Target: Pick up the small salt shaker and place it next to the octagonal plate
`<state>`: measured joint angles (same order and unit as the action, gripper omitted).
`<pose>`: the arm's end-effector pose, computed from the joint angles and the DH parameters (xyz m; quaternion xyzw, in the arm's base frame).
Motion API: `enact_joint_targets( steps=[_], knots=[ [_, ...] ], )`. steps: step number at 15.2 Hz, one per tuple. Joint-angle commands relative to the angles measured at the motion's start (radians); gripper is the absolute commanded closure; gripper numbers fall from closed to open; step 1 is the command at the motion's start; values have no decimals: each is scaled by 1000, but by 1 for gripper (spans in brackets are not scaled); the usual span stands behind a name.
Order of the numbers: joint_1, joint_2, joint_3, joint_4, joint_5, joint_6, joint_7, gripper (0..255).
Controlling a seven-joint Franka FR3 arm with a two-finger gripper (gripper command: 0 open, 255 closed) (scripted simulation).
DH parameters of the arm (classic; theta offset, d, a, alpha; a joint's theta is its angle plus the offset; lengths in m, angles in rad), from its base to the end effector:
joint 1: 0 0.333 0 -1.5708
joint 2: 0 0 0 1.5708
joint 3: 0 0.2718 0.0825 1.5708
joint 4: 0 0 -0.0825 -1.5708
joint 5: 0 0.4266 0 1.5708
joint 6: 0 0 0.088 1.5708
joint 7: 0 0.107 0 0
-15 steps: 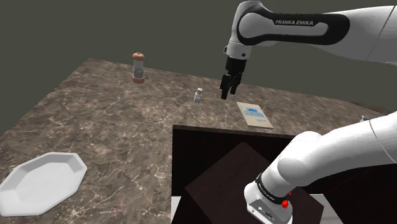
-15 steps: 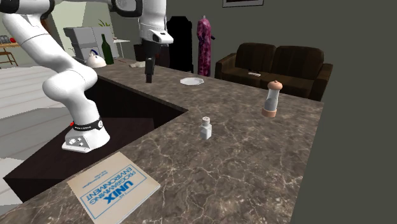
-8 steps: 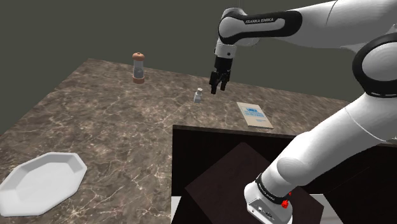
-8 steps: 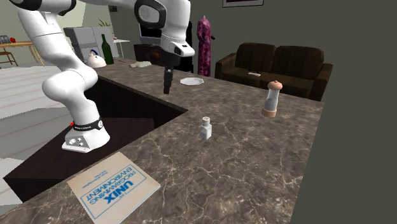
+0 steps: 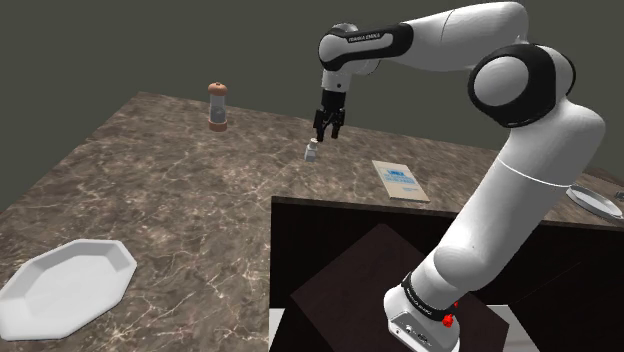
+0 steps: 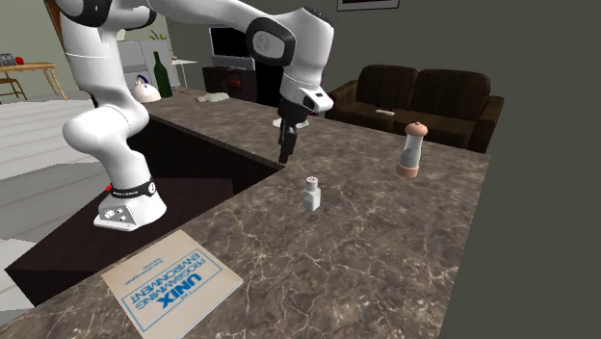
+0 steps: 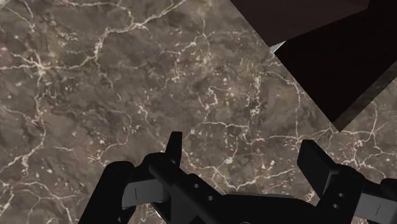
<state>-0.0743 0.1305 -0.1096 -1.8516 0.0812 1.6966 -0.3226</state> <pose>0.5871 -0.1003 0.3700 -0.9877 -0.0573 0.1292 0.0665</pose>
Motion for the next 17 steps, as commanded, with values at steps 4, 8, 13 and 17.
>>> enact_joint_targets(
  steps=[4,8,13,17],
  knots=[
    [-34,234,-14,255,30,-51,-33,0],
    [-65,413,-15,475,51,-113,-46,0],
    [-59,397,-14,385,52,-39,-48,0],
    [-56,392,-13,344,52,-3,-50,0]
  ],
)
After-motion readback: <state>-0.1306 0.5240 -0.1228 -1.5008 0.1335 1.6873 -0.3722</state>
